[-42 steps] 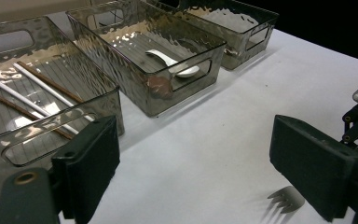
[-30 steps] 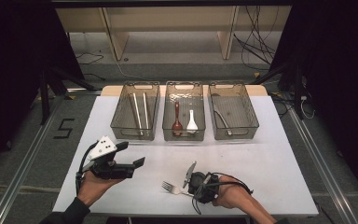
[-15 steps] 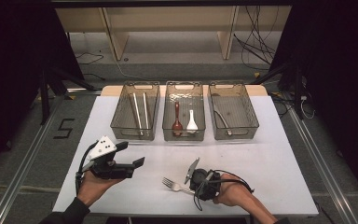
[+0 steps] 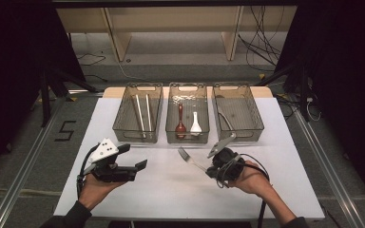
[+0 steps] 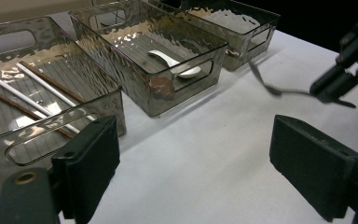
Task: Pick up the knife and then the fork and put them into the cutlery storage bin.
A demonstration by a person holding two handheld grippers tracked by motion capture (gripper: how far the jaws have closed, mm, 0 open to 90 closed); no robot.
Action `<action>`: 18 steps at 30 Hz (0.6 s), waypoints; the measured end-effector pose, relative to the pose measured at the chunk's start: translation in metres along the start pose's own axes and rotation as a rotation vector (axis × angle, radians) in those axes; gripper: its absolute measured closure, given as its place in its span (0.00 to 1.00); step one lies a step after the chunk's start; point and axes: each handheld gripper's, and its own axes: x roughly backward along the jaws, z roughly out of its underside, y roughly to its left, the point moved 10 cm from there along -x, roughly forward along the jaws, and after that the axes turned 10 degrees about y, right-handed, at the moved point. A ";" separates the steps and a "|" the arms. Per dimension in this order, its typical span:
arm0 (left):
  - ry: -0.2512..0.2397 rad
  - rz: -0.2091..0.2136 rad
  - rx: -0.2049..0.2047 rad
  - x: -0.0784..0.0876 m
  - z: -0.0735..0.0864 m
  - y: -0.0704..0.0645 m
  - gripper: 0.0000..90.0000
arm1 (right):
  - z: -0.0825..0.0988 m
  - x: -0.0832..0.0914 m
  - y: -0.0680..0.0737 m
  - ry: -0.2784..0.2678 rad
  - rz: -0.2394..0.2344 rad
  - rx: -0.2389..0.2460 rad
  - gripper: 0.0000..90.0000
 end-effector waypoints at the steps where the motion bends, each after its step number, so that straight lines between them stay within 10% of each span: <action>1: 0.000 0.000 -0.002 0.000 0.000 0.000 0.17 | -0.001 0.004 -0.006 -0.022 -0.002 -0.037 0.93; 18: -0.004 -0.003 0.013 0.000 0.000 0.002 0.17 | -0.015 0.050 -0.085 -0.240 0.088 -0.264 0.93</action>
